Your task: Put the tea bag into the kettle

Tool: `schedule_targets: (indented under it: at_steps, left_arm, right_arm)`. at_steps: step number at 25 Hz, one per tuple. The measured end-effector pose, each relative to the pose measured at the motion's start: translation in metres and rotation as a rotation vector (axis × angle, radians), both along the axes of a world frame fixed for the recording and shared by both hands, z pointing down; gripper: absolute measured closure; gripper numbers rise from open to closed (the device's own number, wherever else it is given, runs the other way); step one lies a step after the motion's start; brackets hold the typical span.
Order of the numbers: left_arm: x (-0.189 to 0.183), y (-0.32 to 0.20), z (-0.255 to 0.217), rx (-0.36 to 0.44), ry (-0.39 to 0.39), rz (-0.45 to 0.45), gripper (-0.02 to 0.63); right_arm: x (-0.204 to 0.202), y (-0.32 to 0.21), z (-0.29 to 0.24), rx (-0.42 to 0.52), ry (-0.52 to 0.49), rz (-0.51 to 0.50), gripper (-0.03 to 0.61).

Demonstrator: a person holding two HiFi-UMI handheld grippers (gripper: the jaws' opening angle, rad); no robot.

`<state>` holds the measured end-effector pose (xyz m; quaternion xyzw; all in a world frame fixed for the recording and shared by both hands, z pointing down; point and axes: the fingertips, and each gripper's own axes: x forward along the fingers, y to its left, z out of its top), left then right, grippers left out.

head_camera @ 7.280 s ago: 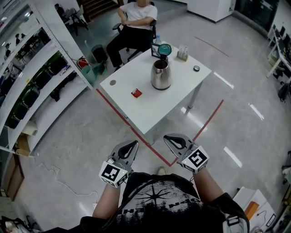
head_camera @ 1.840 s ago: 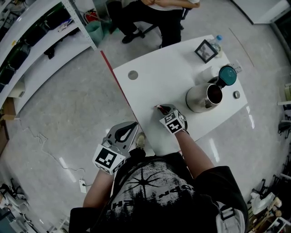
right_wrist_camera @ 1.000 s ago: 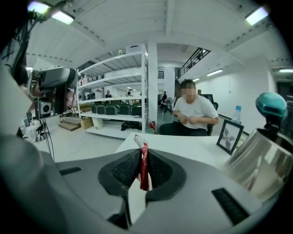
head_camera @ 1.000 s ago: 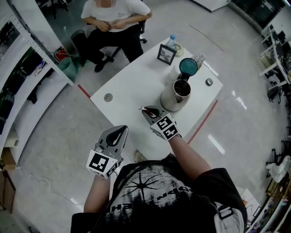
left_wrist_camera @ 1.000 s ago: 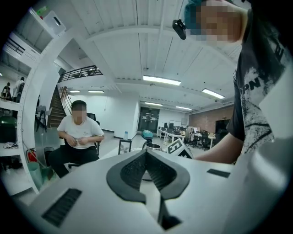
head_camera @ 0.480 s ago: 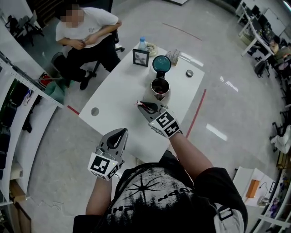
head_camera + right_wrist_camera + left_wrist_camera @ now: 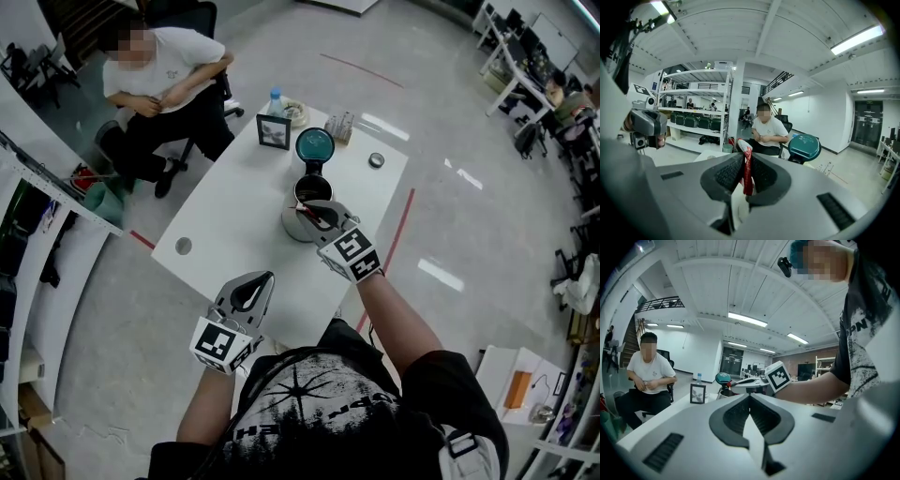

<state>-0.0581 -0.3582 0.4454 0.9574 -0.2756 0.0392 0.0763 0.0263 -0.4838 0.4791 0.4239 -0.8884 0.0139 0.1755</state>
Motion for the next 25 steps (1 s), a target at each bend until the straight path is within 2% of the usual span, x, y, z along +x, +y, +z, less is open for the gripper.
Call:
schedule_targets:
  at_steps: [12, 25]
  left_arm:
    - [0.028, -0.017, 0.009, -0.045, 0.009, -0.007, 0.606]
    - [0.027, -0.032, 0.015, -0.064, 0.015, -0.068, 0.606]
  right_arm:
    - [0.031, -0.043, 0.009, -0.034, 0.021, 0.006, 0.535]
    - [0.039, -0.064, 0.025, -0.075, 0.023, -0.012, 0.534]
